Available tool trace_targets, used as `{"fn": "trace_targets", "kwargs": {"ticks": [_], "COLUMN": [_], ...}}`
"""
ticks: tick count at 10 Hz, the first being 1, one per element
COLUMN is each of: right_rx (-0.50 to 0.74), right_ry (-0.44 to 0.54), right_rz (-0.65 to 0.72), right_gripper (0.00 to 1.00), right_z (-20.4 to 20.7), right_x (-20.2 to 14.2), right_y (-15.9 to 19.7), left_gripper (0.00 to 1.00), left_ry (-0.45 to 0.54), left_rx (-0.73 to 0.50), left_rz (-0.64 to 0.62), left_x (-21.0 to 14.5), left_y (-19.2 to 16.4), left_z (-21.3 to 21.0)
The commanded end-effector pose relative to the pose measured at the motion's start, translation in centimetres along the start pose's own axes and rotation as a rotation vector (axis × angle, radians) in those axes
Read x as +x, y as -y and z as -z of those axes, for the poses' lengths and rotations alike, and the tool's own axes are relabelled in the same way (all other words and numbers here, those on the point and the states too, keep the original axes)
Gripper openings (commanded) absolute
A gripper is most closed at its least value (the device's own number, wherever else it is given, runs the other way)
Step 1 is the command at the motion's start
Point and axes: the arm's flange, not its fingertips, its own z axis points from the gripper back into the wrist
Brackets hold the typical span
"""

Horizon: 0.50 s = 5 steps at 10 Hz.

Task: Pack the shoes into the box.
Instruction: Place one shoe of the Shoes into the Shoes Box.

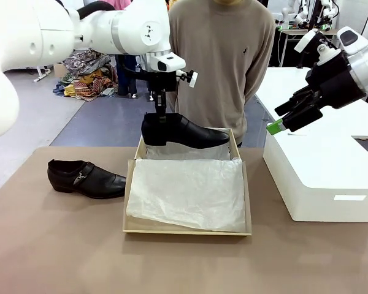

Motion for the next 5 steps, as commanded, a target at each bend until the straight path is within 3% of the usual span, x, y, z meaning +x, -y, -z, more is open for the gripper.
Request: {"fn": "trace_targets", "kwargs": {"ticks": [1, 5], "right_rx": [0.015, 0.015], "right_ry": [0.020, 0.020], "right_rz": [-0.010, -0.010], "right_gripper": [1.00, 1.00], "right_z": [0.2, 0.2], "right_x": [0.0, 0.0], "right_y": [0.2, 0.2], "left_gripper": [0.00, 0.00], "left_ry": [-0.012, -0.033], "left_rx": [0.032, 0.066], "left_rz": [-0.031, -0.034], "left_x": [1.1, 1.3], "left_y": [-1.4, -3.0], "left_z": [0.1, 1.9]}}
